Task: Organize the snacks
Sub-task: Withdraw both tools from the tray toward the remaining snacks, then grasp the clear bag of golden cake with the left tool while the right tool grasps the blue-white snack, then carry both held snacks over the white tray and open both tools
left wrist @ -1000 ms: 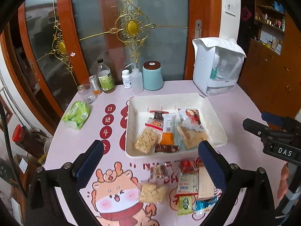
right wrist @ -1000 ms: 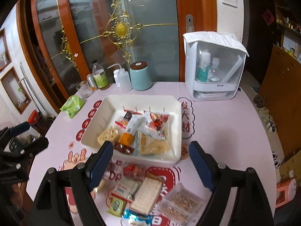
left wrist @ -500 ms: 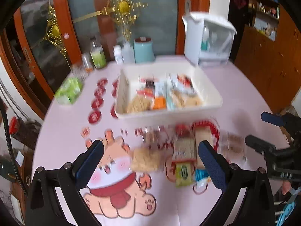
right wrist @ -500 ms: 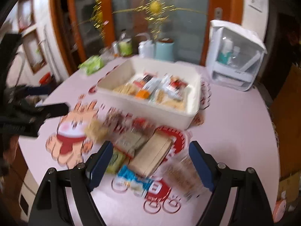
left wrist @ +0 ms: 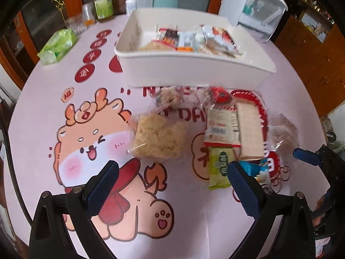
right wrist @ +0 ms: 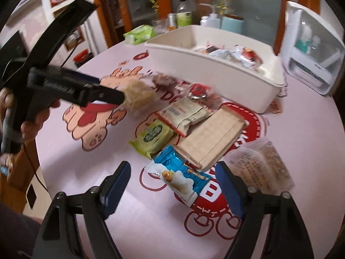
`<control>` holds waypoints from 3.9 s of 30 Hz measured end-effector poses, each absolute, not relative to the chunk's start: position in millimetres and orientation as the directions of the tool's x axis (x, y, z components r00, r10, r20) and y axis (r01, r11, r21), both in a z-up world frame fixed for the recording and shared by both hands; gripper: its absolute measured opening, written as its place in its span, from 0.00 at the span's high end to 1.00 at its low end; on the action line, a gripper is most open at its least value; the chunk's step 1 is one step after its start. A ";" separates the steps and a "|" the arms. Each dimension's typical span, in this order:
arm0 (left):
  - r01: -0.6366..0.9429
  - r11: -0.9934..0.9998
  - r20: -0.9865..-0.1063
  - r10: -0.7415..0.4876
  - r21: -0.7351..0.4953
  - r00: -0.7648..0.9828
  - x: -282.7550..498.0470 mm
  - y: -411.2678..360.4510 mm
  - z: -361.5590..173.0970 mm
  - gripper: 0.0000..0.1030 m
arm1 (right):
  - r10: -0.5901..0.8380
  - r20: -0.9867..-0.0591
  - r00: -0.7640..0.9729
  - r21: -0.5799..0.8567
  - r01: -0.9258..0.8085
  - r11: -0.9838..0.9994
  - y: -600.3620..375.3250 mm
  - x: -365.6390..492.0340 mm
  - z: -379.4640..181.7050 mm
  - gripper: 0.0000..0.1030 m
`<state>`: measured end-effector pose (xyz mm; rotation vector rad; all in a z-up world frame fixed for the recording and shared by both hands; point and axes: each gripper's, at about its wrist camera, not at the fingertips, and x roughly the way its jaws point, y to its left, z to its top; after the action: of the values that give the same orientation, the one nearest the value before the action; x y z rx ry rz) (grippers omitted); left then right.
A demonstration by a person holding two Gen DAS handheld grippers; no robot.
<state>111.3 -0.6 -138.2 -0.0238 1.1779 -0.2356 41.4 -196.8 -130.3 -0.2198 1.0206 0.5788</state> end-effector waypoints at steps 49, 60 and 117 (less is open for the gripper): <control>0.254 0.963 -0.976 -0.134 -0.087 0.173 190.2 -0.6 -215.8 0.03 | 0.290 -0.920 0.266 0.103 -0.548 0.830 -179.8 70.9 -178.9 0.69; 0.287 0.956 -0.973 -0.114 -0.053 0.199 172.5 -17.4 -206.8 0.26 | 0.320 -0.905 0.279 0.150 -0.495 0.856 -179.6 67.2 -171.3 0.71; 0.142 0.990 -0.816 -0.097 -0.018 0.571 306.2 -11.4 -12.8 0.00 | 0.127 -0.815 0.565 0.125 -0.043 0.991 -209.9 274.9 -16.7 0.21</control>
<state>306.2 -11.4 -12.8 0.0513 0.9535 -0.1403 274.9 -209.9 -16.7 0.0942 0.9652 0.1004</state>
